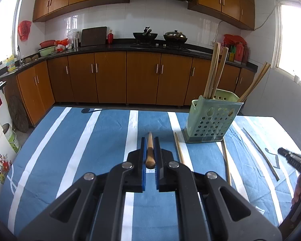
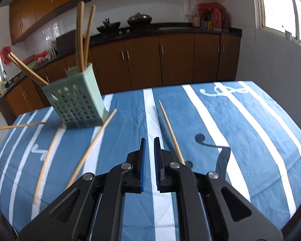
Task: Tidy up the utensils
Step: 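Lift the left gripper's chopstick upright while the right gripper regrasps its chopstick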
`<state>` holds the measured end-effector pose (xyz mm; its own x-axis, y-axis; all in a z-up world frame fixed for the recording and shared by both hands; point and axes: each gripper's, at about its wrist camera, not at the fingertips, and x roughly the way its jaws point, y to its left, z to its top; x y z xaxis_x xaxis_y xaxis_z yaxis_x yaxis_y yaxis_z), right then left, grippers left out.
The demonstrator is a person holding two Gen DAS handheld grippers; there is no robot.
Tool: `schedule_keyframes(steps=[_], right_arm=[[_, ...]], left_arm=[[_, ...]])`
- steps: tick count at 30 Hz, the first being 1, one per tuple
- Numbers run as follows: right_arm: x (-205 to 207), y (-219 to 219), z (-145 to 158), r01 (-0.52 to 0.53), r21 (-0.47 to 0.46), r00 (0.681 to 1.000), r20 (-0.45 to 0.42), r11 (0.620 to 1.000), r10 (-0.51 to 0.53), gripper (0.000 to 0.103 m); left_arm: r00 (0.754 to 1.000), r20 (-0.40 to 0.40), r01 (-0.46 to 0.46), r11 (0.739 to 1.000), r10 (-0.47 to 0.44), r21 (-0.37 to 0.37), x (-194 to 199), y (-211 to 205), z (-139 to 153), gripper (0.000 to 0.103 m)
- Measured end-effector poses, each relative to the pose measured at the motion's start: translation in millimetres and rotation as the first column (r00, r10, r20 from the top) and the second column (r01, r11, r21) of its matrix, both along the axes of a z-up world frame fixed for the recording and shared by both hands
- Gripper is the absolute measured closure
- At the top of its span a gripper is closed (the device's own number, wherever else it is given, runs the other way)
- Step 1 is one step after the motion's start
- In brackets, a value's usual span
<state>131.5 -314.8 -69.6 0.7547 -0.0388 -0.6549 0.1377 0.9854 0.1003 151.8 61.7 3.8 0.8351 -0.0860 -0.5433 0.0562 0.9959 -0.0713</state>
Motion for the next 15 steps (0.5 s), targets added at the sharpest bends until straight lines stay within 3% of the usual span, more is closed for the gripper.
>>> schedule_keyframes(steps=[1, 3, 4, 10, 15], right_arm=[[-1.2, -5.2, -6.9, 0.016, 0.001, 1.0, -0.017, 1.0, -0.016, 0.088], [-2.7, -19.3, -19.0, 0.057, 0.003, 0.997, -0.048, 0.998, -0.057, 0.07], [-3.3, -27.7, -23.8, 0.083, -0.001, 0.995, -0.057, 0.997, -0.083, 0.069], [0.1, -67.7, -36.7, 0.154, -0.023, 0.981, -0.111, 0.988, -0.156, 0.069], [5.3, -81.3, -50.8, 0.154, -0.037, 0.97, -0.186, 0.987, -0.158, 0.071]], left_arm=[[1.0, -0.003, -0.001, 1.0, 0.001, 0.0, -0.1, 1.0, -1.3, 0.095], [1.0, -0.01, -0.002, 1.0, 0.002, 0.001, 0.3, 2.1, -4.6, 0.095], [1.0, -0.014, -0.003, 1.0, 0.003, 0.001, -0.6, 3.6, -6.1, 0.095], [0.999, -0.048, -0.014, 1.0, 0.013, -0.008, 1.3, 7.9, -18.5, 0.095], [0.998, -0.067, -0.018, 1.0, 0.017, -0.01, 1.9, 10.0, -25.2, 0.095]])
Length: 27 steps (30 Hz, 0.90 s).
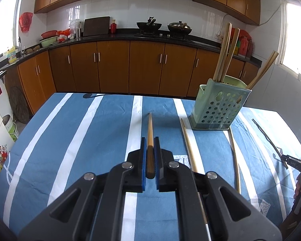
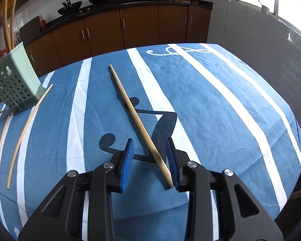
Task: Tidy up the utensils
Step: 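Lift the left gripper's chopstick upright while the right gripper regrasps its chopstick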
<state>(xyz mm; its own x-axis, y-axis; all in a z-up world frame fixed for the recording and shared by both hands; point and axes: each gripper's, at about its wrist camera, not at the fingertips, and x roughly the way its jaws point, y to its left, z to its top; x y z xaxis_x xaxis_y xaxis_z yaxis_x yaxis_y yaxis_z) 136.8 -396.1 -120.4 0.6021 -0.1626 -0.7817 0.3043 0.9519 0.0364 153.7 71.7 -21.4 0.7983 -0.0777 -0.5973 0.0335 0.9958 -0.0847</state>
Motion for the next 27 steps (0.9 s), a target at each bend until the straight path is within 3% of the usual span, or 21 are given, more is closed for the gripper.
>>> schedule_keyframes(steps=[1, 2, 3, 5, 10, 14, 24, 27], right_arm=[[-1.5, -1.7, -2.0, -0.004, 0.016, 1.0, 0.008, 1.0, 0.004, 0.074], [-1.9, -0.3, -2.5, -0.016, 0.024, 1.0, 0.01, 1.0, 0.016, 0.087], [-1.7, 2.4, -2.3, -0.039, 0.038, 0.999, 0.012, 0.999, 0.039, 0.092], [-0.5, 14.1, -1.3, -0.08, 0.055, 0.997, 0.016, 0.995, 0.079, 0.095], [3.0, 55.8, -0.6, -0.182, 0.072, 0.983, 0.031, 0.981, 0.18, 0.095], [2.8, 84.7, 0.1, -0.248, 0.027, 0.969, 0.029, 0.968, 0.247, 0.095], [-6.4, 81.5, 2.1, -0.27, 0.033, 0.963, 0.038, 0.962, 0.268, 0.095], [-12.1, 79.9, 15.9, -0.268, 0.02, 0.96, 0.091, 0.963, 0.265, 0.095]], left_arm=[[1.0, -0.002, 0.0, 1.0, 0.0, -0.001, 0.1, 0.8, -0.4, 0.095], [1.0, -0.004, -0.001, 1.0, 0.001, -0.002, 0.9, 0.8, -1.0, 0.095], [1.0, -0.005, -0.002, 1.0, 0.002, -0.002, 1.2, 0.8, -1.3, 0.095], [1.0, -0.008, -0.002, 1.0, 0.002, -0.004, 2.4, 0.3, -2.8, 0.095], [1.0, -0.012, -0.005, 1.0, 0.005, -0.007, 4.1, -0.7, -4.6, 0.095], [1.0, -0.017, -0.003, 1.0, 0.003, -0.008, 3.6, -0.2, -6.8, 0.095], [1.0, -0.013, 0.001, 1.0, -0.002, -0.012, 2.4, -1.6, -6.3, 0.095], [1.0, 0.007, 0.002, 1.0, -0.002, -0.012, 0.3, -1.8, -0.8, 0.095]])
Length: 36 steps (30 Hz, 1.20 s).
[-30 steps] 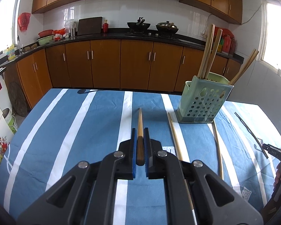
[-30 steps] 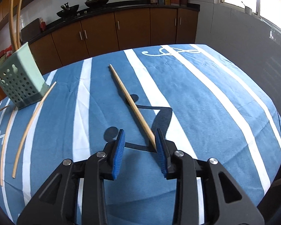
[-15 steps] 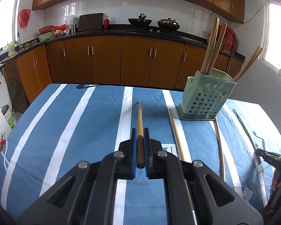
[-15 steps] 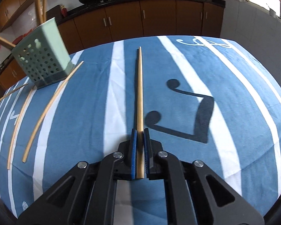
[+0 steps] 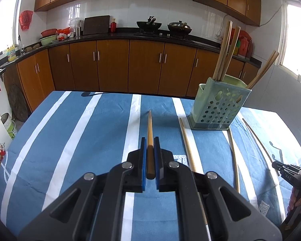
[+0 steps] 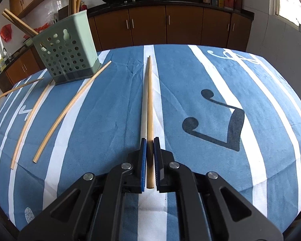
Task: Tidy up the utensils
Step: 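Lift the left gripper's chopstick upright while the right gripper regrasps its chopstick, then carry both held chopsticks upright over the green basket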
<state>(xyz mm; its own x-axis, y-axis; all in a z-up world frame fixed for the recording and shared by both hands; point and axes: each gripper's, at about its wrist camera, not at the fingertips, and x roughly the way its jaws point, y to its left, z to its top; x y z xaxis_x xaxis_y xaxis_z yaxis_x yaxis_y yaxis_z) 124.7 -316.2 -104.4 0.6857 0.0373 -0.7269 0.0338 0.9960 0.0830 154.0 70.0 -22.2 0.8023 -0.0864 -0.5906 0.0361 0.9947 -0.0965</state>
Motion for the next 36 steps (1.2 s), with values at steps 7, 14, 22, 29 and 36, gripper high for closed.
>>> schedule_keyframes(steps=[7, 14, 22, 29, 36], right_arm=[[-9.9, -5.3, 42.8, 0.029, 0.035, 0.988, 0.153, 0.999, -0.034, 0.095], [-16.4, -9.6, 77.0, 0.061, 0.064, 0.954, 0.29, 0.996, -0.077, 0.095], [-20.1, -8.7, 109.5, 0.069, 0.086, 0.908, 0.407, 0.994, -0.098, 0.095], [-14.8, -2.8, 124.9, 0.063, 0.082, 0.893, 0.44, 0.995, -0.093, 0.095], [-9.4, 10.9, 152.9, 0.022, 0.054, 0.88, 0.473, 0.998, -0.045, 0.095]], left_arm=[[0.999, 0.051, -0.003, 1.0, 0.003, 0.001, -3.1, -1.5, 16.4, 0.095], [0.995, 0.103, -0.003, 1.0, 0.004, -0.006, -7.4, -4.0, 33.2, 0.095], [0.985, 0.171, 0.007, 1.0, -0.005, -0.009, -13.8, -8.1, 56.5, 0.095], [0.977, 0.215, 0.013, 1.0, -0.014, 0.006, -15.1, -9.2, 73.1, 0.095], [0.966, 0.244, 0.075, 0.996, -0.085, 0.049, -13.4, -24.4, 99.0, 0.095]])
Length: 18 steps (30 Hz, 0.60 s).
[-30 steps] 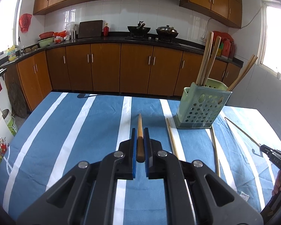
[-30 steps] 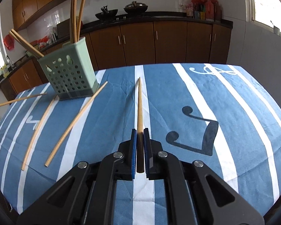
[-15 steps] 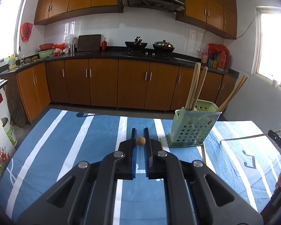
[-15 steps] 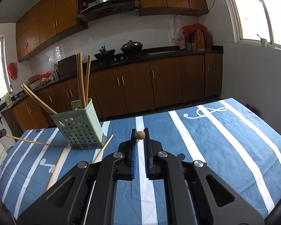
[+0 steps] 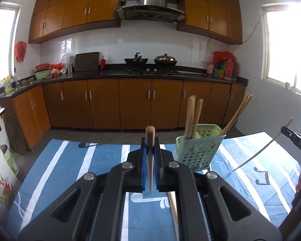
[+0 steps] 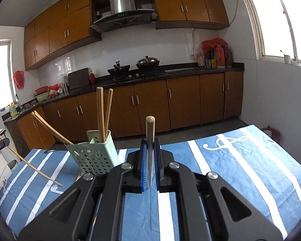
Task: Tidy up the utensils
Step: 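Carry both held chopsticks upright over the green basket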
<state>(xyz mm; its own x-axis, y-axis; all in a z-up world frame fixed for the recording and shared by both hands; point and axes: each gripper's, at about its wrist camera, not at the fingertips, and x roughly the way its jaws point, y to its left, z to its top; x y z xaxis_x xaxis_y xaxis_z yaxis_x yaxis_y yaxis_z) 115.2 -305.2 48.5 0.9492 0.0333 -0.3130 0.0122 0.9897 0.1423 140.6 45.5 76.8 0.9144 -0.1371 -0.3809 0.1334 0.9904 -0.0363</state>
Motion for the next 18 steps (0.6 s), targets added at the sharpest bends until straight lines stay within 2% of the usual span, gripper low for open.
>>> schedule_keyframes(steps=[6, 9, 15, 18], right_arm=[[-6.4, 18.9, 49.0, -0.088, 0.013, 0.991, 0.105, 0.996, 0.086, 0.095], [-9.5, 29.5, 69.5, -0.129, 0.018, 0.979, 0.16, 0.991, 0.125, 0.095], [0.3, 50.8, 99.8, -0.154, 0.013, 0.954, 0.263, 0.988, 0.146, 0.095], [10.3, 56.6, 103.6, -0.145, 0.023, 0.948, 0.289, 0.989, 0.133, 0.095]], left_arm=[[0.995, 0.048, 0.09, 0.995, -0.088, -0.038, -1.6, -17.5, 40.8, 0.095], [0.991, 0.088, 0.108, 0.993, -0.104, -0.049, 0.6, -29.7, 62.5, 0.095], [0.977, 0.189, 0.119, 0.987, -0.098, -0.104, 13.1, -61.0, 107.7, 0.095], [0.966, 0.251, 0.091, 0.988, -0.057, -0.125, 22.5, -74.9, 126.1, 0.095]])
